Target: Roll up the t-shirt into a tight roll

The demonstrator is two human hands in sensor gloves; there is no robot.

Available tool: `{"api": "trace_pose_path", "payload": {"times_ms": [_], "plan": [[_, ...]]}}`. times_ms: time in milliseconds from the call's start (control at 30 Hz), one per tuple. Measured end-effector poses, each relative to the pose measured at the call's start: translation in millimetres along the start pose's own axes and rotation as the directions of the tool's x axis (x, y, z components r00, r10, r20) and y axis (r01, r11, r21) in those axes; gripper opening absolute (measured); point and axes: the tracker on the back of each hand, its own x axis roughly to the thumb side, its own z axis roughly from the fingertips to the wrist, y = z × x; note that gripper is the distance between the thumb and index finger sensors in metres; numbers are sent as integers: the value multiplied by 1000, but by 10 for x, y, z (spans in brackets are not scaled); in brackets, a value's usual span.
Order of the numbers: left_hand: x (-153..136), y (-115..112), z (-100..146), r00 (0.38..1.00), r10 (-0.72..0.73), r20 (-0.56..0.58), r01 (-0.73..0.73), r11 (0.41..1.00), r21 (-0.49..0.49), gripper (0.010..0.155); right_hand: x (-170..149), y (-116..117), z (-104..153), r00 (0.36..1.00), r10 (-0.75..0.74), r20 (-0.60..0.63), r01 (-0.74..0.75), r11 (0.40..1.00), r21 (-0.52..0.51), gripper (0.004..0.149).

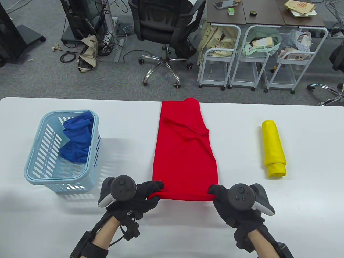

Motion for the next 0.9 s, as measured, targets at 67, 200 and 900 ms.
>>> {"api": "trace_pose_path", "payload": {"times_ms": [67, 200, 900], "plan": [[-38, -1, -15, 1000, 5, -10, -5, 1000, 5, 40, -14, 5, -5, 1000, -19, -20, 19, 999, -27, 40], [-110, -1, -29, 986, 170, -5, -169, 983, 65, 44, -63, 11, -9, 991, -104, -83, 95, 990, -107, 41], [-59, 58, -22, 976, 108, -191, -85, 989, 123, 44, -179, -135, -92, 976, -158, -149, 160, 987, -2, 42]]}}
